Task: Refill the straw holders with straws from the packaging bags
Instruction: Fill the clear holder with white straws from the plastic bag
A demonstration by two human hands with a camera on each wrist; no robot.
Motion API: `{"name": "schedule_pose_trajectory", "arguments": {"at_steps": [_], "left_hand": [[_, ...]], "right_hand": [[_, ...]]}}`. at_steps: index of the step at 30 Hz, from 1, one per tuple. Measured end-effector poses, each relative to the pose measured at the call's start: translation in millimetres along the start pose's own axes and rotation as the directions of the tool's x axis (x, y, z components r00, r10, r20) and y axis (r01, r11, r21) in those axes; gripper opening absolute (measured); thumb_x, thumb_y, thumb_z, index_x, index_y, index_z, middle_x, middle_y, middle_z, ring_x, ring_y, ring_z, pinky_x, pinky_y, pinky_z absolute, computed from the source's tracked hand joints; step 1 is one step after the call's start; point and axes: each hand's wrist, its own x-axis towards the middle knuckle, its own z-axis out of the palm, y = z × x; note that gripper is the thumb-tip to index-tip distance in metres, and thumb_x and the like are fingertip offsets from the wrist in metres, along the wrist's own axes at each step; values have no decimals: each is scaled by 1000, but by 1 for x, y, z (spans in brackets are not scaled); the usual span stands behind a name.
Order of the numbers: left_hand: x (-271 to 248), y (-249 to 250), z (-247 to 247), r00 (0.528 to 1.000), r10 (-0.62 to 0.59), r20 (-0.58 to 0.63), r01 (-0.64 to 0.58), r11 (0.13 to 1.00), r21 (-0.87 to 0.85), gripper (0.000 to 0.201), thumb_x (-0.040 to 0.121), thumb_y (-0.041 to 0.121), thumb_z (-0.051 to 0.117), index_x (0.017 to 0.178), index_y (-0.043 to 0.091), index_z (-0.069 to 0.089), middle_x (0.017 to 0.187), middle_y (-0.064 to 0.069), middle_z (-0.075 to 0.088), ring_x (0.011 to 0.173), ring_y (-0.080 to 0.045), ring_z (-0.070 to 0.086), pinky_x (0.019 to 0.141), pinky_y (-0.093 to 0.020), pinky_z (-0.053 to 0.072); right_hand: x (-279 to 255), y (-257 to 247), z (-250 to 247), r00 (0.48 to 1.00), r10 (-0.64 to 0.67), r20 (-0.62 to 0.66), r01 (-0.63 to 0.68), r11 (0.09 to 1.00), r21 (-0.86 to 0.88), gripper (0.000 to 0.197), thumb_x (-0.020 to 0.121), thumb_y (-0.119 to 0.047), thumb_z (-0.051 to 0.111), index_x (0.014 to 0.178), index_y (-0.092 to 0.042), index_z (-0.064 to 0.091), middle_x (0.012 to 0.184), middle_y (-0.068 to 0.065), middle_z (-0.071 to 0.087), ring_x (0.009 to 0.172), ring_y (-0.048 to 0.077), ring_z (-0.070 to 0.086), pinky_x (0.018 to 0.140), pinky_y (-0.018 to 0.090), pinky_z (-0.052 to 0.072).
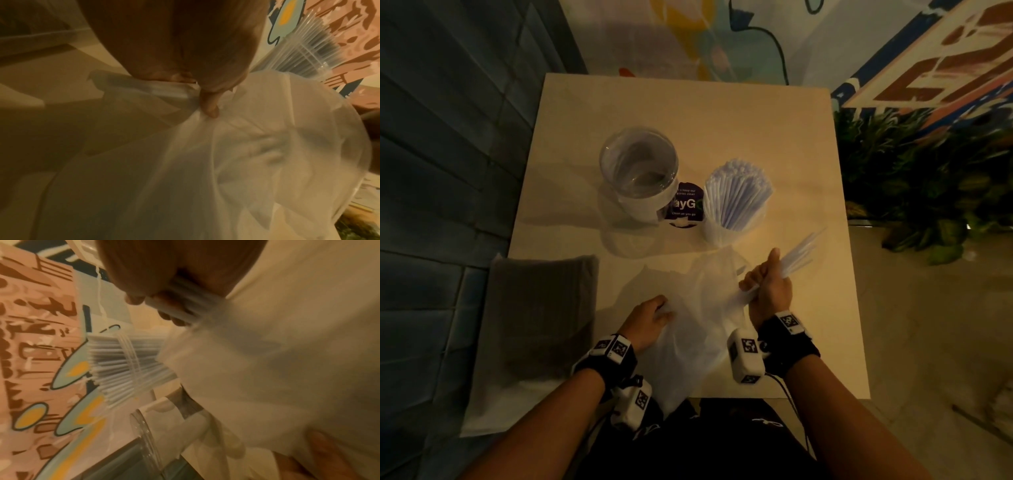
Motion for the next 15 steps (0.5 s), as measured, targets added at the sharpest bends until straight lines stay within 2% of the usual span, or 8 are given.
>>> {"name": "schedule_pose_trajectory", "arguments": {"at_steps": [3,5,7,11,15], "left_hand": [[5,-8,-2,1000,27,-11,-27,999,25,27,96,29,60,113,7,59,115,-10,67,107,-28,63,89,-35,49],[8,-10,-2,999,42,-35,-40,998,54,23,95,29,61,108,10,58,109,-8,68,102,-28,64,84,-34,50],[9,-8,-2,997,49,-59,-45,997,61,26,94,30,63,111,11,58,109,-9,68,100,-28,64,83,-32,49],[10,-8,-4,993,48,-105,-41,997,68,26,90,30,68,109,16,56,107,-6,66,99,-28,63,88,-36,50],[10,-8,-6,989,51,-139,-44,997,57,39,86,24,73,119,13,55,117,-4,63,109,-24,60,96,-35,47]], "right_hand": [[4,-21,3,998,-62,-14,62,998,23,54,96,-44,58,57,-20,31,49,-4,26,43,15,26,44,26,28],[5,-35,6,995,-99,-25,100,994,36,54,96,-45,59,57,-21,30,49,-3,25,43,15,25,43,25,26],[8,-46,8,992,-122,-40,124,991,52,54,95,-46,60,56,-22,31,50,-3,27,43,15,25,43,25,26],[12,-56,10,983,-169,-70,174,982,73,53,95,-46,60,55,-21,34,49,-2,29,43,16,27,44,27,27],[14,-69,8,971,-222,-89,231,966,111,52,95,-45,59,56,-20,35,49,-2,30,43,15,28,45,27,28]]}}
